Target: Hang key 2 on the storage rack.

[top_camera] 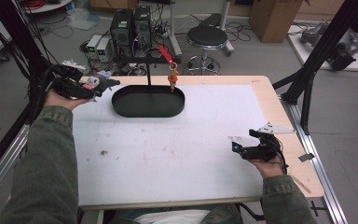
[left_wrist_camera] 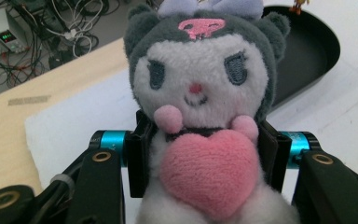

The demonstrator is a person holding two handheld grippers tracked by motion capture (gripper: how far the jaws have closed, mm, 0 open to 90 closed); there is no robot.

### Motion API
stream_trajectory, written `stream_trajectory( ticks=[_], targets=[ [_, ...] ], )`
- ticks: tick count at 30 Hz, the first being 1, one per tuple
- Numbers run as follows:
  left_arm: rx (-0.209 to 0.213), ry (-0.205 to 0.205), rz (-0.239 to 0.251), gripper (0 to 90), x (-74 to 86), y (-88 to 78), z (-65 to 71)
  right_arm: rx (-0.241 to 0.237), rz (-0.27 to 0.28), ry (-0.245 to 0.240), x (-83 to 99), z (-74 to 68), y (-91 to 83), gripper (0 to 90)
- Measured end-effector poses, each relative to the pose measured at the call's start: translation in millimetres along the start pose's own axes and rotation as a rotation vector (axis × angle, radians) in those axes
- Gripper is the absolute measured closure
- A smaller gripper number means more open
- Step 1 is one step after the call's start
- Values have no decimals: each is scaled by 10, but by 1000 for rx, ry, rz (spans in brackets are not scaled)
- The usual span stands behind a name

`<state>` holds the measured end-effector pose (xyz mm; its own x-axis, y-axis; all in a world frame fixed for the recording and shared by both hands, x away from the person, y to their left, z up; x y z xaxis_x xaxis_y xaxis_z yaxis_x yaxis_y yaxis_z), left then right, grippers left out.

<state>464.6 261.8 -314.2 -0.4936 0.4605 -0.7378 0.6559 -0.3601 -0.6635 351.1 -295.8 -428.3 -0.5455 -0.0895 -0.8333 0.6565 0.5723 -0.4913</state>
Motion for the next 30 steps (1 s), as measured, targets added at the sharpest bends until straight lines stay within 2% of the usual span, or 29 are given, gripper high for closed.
stream_trajectory(
  ticks=[5,12,19,24,28,30],
  targets=[
    [17,3,27,496,-161,-44,4,1,3,8,1,1,-5,6],
    [9,4,66,496,-394,-97,-39,5,-1,0,9,-4,-1,6],
    [-2,43,30,494,-554,-44,-53,8,2,5,18,14,-17,6],
    [-17,33,-10,494,-626,64,-123,5,6,13,20,10,-39,6],
    [2,24,-8,494,-677,169,-96,5,12,16,22,22,-43,6],
    [9,28,-25,494,-688,235,-77,5,13,15,22,22,-45,6]
  ],
)
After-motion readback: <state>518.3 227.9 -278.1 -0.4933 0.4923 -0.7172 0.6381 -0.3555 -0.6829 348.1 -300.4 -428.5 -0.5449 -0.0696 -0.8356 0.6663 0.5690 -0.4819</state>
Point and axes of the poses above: each handheld gripper's, and its own axes: y roughly forward along the jaws, x roughly out of its underside, z roughly to its right, the point moved 4 cm from there along y, roughly forward along the jaws, and after that the axes turned 8 degrees about y, right-handed, at the moved point
